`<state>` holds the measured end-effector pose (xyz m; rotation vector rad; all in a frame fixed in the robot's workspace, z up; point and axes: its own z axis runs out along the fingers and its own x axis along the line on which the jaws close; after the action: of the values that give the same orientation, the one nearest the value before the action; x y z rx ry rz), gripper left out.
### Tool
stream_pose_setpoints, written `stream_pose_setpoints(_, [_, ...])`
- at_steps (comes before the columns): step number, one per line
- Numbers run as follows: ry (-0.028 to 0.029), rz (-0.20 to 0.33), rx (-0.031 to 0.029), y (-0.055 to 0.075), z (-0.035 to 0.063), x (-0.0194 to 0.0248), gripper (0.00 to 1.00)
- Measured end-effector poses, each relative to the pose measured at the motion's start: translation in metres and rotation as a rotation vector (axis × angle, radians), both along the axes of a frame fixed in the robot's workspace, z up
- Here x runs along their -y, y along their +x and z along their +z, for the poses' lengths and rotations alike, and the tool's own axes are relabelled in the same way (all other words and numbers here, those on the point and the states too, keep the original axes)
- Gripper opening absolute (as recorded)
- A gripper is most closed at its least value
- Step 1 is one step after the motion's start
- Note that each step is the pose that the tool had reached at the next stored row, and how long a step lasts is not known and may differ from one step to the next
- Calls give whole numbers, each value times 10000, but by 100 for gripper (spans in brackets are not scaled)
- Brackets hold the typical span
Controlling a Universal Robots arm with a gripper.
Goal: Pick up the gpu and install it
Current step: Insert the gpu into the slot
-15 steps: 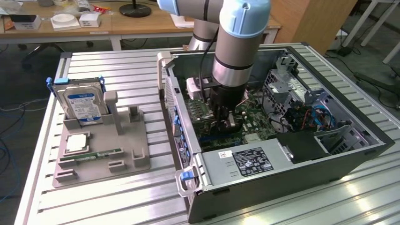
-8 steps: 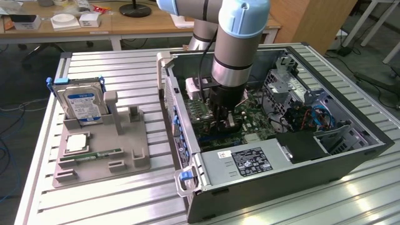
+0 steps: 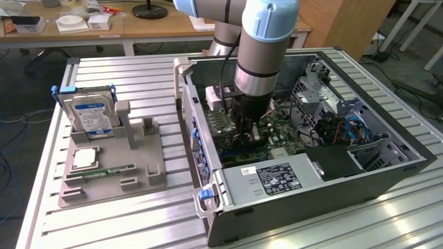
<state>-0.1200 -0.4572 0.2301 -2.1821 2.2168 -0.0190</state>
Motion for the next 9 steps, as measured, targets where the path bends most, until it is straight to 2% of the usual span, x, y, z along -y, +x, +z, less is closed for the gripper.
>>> stream_pose_setpoints(4, [-2,0,0,0,-14,0,27])
stream_pose_setpoints(6, [-6,1,20,3,-38,1,27])
stream_pose_setpoints(8, [-10,0,20,2,-41,1,27])
stream_pose_setpoints(9, [-1,1,2,1,-40,0,27])
